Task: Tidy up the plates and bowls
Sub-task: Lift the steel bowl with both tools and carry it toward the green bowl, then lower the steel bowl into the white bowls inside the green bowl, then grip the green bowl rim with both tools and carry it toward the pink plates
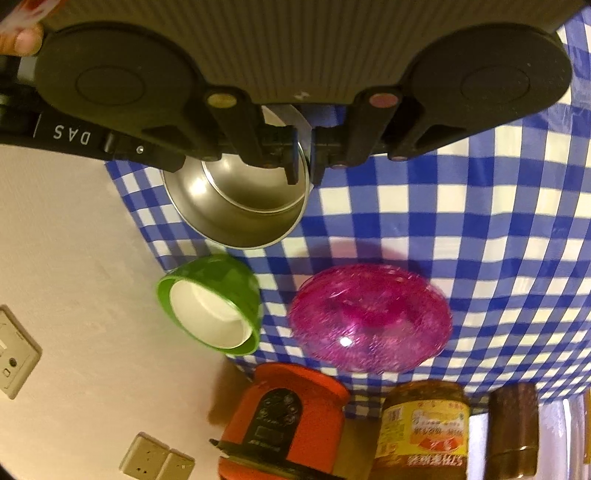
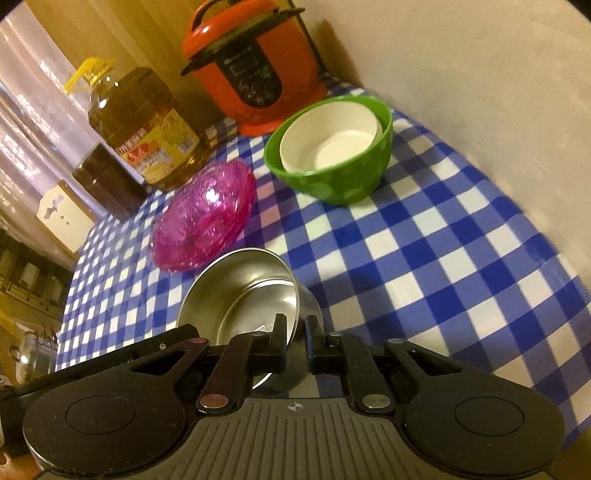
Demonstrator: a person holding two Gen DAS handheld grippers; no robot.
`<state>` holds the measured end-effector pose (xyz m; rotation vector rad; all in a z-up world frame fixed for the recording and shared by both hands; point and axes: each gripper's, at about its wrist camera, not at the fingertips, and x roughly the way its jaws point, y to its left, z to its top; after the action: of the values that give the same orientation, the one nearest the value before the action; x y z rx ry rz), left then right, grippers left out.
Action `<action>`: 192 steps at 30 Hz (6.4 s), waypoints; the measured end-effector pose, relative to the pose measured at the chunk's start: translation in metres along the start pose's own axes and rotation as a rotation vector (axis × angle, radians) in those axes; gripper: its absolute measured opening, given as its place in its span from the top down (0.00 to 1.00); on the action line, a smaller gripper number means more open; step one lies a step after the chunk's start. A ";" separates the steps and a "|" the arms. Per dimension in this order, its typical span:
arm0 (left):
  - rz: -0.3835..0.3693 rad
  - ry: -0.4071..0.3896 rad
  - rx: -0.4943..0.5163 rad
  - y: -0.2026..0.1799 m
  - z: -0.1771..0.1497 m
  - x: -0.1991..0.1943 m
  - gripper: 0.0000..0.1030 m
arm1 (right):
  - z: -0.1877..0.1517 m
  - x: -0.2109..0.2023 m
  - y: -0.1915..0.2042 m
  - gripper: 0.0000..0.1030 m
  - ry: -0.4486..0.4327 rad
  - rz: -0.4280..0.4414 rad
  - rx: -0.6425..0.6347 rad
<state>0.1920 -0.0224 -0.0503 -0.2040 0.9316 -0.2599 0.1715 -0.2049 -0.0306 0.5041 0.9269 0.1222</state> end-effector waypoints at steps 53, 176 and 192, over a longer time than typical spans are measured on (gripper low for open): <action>-0.094 -0.062 0.116 -0.083 0.133 0.079 0.95 | 0.140 0.013 -0.044 0.91 -0.152 -0.082 -0.029; -0.091 -0.030 0.081 -0.047 0.133 0.171 0.64 | 0.148 0.108 -0.088 0.56 -0.138 -0.004 0.113; -0.082 -0.063 0.060 -0.044 0.128 0.174 0.75 | 0.143 0.117 -0.092 0.66 -0.191 0.006 0.114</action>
<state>0.3894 -0.1098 -0.0961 -0.1942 0.8532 -0.3545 0.3448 -0.3012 -0.0883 0.6131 0.7479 0.0261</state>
